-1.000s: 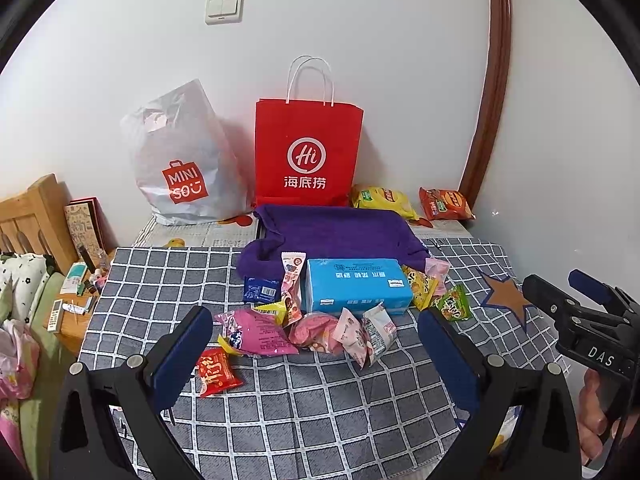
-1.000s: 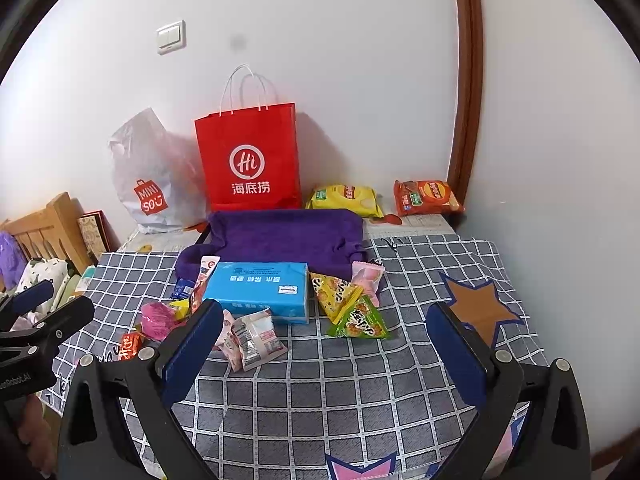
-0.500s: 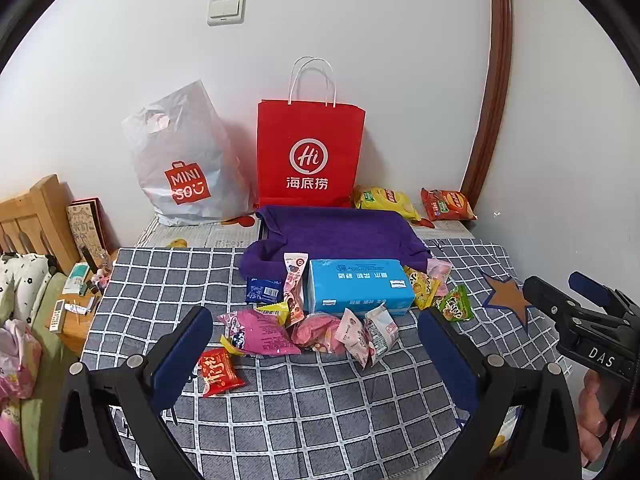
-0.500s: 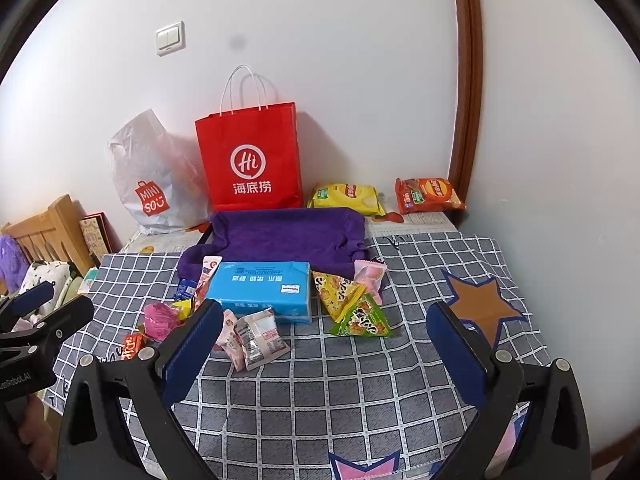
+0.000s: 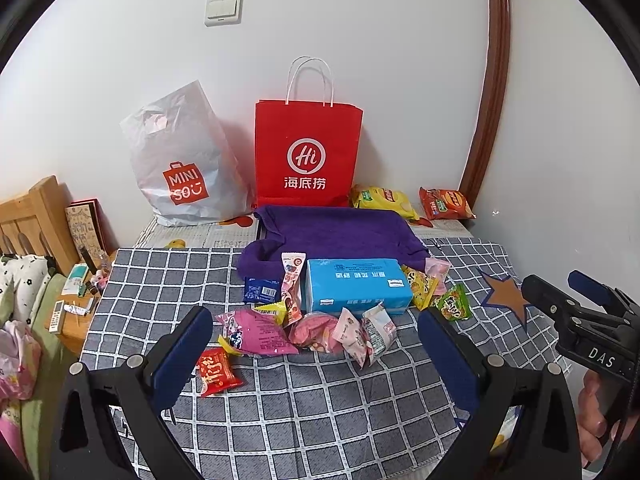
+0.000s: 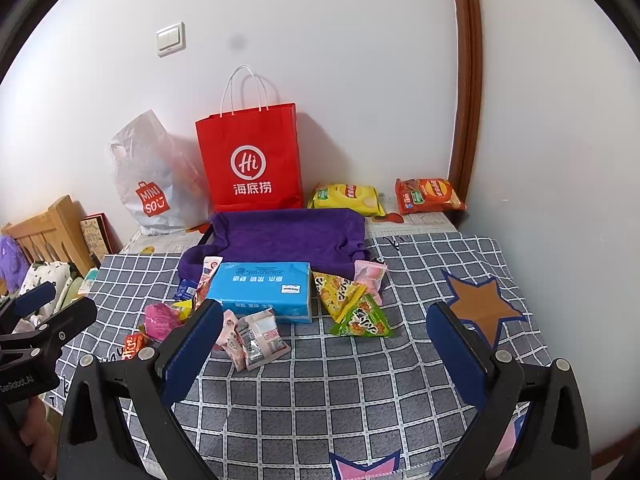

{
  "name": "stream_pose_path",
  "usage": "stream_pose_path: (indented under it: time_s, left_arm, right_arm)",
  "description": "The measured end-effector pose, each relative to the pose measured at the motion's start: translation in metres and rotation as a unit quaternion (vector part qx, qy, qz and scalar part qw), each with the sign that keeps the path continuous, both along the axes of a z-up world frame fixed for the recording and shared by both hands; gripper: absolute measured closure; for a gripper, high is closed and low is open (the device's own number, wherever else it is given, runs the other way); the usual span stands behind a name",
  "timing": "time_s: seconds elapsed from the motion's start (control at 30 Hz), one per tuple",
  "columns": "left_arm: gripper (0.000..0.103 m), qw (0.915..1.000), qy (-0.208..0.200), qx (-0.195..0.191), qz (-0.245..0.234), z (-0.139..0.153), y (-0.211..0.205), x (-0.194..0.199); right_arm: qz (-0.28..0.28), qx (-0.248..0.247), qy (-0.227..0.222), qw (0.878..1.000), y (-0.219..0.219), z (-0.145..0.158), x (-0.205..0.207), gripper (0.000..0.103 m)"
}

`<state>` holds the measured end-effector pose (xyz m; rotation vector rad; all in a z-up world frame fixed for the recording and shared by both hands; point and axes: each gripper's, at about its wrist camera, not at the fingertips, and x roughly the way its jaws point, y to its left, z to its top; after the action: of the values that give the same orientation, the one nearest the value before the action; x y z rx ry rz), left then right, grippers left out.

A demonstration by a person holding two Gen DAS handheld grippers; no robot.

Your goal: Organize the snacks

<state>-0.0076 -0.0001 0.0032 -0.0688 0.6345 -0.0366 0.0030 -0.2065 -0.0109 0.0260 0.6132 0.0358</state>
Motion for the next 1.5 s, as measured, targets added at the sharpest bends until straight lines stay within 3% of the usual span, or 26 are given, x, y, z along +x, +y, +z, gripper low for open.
stream_pose_path:
  time_s: [1.13, 1.5]
  left_arm:
    - [0.0, 1.0, 0.0, -0.001, 0.002, -0.001, 0.004, 0.006]
    - [0.0, 0.9995, 0.025, -0.008, 0.019, -0.027, 0.021, 0.026]
  right_arm:
    - [0.007, 0.0, -0.001, 1.0, 0.003, 0.0, 0.003, 0.002]
    - [-0.001, -0.011, 0.038, 0.999, -0.009, -0.032, 0.027, 0.002]
